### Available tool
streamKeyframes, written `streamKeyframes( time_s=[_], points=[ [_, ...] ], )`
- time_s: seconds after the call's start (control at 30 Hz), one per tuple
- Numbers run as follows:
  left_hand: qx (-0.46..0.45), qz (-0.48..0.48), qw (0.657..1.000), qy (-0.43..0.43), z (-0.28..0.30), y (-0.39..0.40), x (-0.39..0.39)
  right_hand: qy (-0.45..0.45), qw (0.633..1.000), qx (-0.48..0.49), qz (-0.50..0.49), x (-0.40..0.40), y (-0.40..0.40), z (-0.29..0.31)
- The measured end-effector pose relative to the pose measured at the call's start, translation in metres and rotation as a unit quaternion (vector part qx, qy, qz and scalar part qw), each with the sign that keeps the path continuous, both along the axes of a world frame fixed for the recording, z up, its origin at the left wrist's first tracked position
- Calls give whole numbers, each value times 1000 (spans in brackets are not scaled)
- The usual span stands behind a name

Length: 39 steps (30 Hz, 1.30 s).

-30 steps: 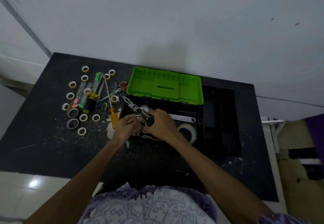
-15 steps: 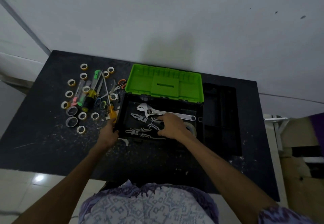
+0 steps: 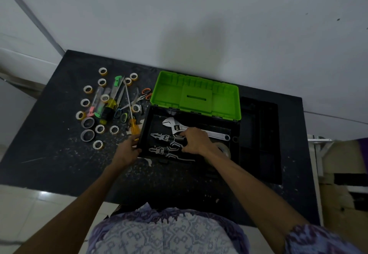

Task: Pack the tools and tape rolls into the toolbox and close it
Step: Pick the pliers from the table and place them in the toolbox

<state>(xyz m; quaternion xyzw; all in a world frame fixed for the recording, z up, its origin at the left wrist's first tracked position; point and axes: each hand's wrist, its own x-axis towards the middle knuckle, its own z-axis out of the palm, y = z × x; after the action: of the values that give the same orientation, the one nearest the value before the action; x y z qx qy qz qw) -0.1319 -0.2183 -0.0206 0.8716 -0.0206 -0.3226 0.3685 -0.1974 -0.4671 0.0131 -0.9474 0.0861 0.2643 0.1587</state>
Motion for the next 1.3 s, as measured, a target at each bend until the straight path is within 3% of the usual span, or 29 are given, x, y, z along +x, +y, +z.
streamKeyframes(
  time_s=[0.4, 0.7, 0.97, 1.3],
  points=[
    [-65, 57, 994, 69, -7, 6, 7, 7, 1000, 23, 10, 18, 2, -11],
    [-87, 71, 989, 94, -7, 8, 8, 13, 983, 151, -104, 16, -4, -32],
    [-89, 73, 988, 98, -8, 9, 10, -55, 965, 191, -171, 3, -6, -44],
    [-75, 31, 990, 115, -13, 17, 24, -143, 940, 254, -175, 19, 15, -24]
  ],
)
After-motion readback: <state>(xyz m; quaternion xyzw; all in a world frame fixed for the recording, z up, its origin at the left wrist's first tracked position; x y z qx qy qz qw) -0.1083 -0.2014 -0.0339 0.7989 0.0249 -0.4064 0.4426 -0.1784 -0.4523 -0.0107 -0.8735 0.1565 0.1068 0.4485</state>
